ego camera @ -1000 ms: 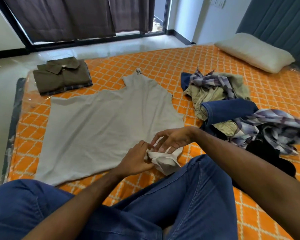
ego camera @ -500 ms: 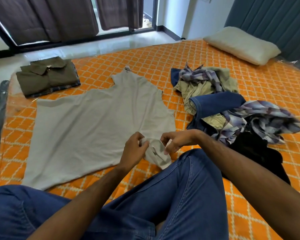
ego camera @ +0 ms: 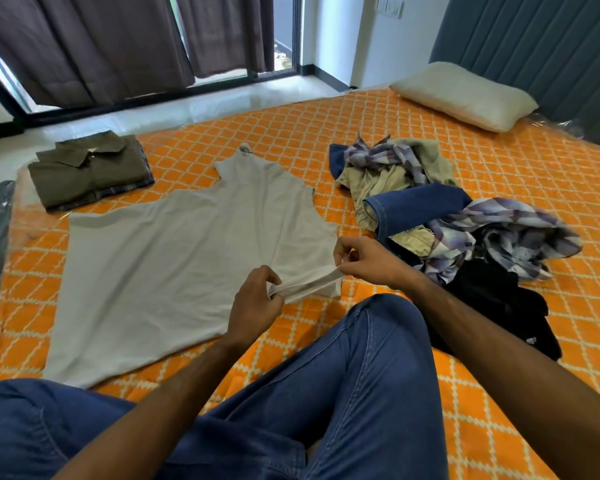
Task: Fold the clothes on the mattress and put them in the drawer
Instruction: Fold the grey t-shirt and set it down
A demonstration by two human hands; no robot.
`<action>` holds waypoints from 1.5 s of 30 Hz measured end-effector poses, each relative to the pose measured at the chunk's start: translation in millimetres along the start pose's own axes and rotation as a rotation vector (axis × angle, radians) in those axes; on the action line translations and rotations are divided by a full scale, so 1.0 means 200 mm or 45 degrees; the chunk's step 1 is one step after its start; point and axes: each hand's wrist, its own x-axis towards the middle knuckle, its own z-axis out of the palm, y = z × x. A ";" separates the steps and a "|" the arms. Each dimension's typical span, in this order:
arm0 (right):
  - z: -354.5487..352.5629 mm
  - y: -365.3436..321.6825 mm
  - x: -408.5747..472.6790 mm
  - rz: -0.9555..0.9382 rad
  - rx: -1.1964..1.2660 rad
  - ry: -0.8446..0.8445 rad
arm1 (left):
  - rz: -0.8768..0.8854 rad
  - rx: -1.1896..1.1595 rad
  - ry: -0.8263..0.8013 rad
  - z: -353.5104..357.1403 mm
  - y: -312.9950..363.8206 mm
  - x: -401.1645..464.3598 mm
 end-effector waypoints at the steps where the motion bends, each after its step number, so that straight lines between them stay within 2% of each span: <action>1: -0.02 -0.03 -0.03 -0.023 -0.037 -0.065 | 0.030 0.019 -0.020 0.00 0.00 -0.02; 6: -0.05 -0.09 -0.14 -0.015 -0.363 -0.296 | 0.277 0.171 -0.066 0.00 0.10 -0.14; 10: -0.02 -0.08 -0.20 0.107 -0.254 -0.492 | 0.250 0.061 -0.280 0.01 0.08 -0.19; 14: -0.01 -0.06 -0.19 0.061 -0.022 -0.526 | 0.196 -0.050 -0.619 0.00 0.01 -0.21; 16: -0.01 -0.04 -0.18 0.029 0.113 -0.575 | 0.263 0.033 -0.568 -0.02 -0.07 -0.23; 18: 0.00 -0.02 -0.15 -0.006 0.025 -0.581 | 0.264 0.297 -0.416 -0.06 -0.17 -0.22; 20: 0.05 0.01 -0.10 -0.027 -0.186 -0.425 | 0.071 0.538 -0.404 -0.14 -0.25 -0.20; 21: 0.09 0.03 -0.06 -0.028 -0.242 -0.306 | -0.144 0.525 -0.481 -0.18 -0.28 -0.20; 23: 0.16 0.06 0.03 -0.009 -0.231 -0.065 | -0.698 0.109 -0.521 -0.24 -0.29 -0.22; 25: 0.22 0.07 0.11 -0.006 -0.150 0.125 | -1.143 -0.456 -0.305 -0.25 -0.28 -0.27; 27: 0.27 0.06 0.17 -0.018 -0.124 0.200 | -1.341 -0.840 -0.076 -0.22 -0.28 -0.33; 29: 0.29 0.04 0.20 -0.026 -0.196 0.126 | -1.388 -1.055 0.170 -0.18 -0.29 -0.36; 32: 0.29 0.00 0.19 -0.060 -0.503 -0.123 | -1.375 -1.292 0.643 -0.17 -0.35 -0.34; 34: 0.27 0.00 0.18 -0.071 -0.589 -0.200 | -1.295 -1.329 0.926 -0.20 -0.38 -0.31; 38: 0.23 0.01 0.16 -0.146 -0.319 -0.330 | -1.102 -1.214 1.317 -0.33 -0.47 -0.24; 40: 0.20 0.02 0.17 -0.191 -0.258 -0.305 | -1.162 -1.107 1.437 -0.42 -0.57 -0.24; 42: 0.18 0.03 0.18 -0.218 -0.221 -0.343 | -1.241 -1.123 1.557 -0.50 -0.65 -0.25; 45: 0.18 0.05 0.21 -0.134 -0.083 -0.581 | -1.334 -0.944 1.601 -0.55 -0.65 -0.28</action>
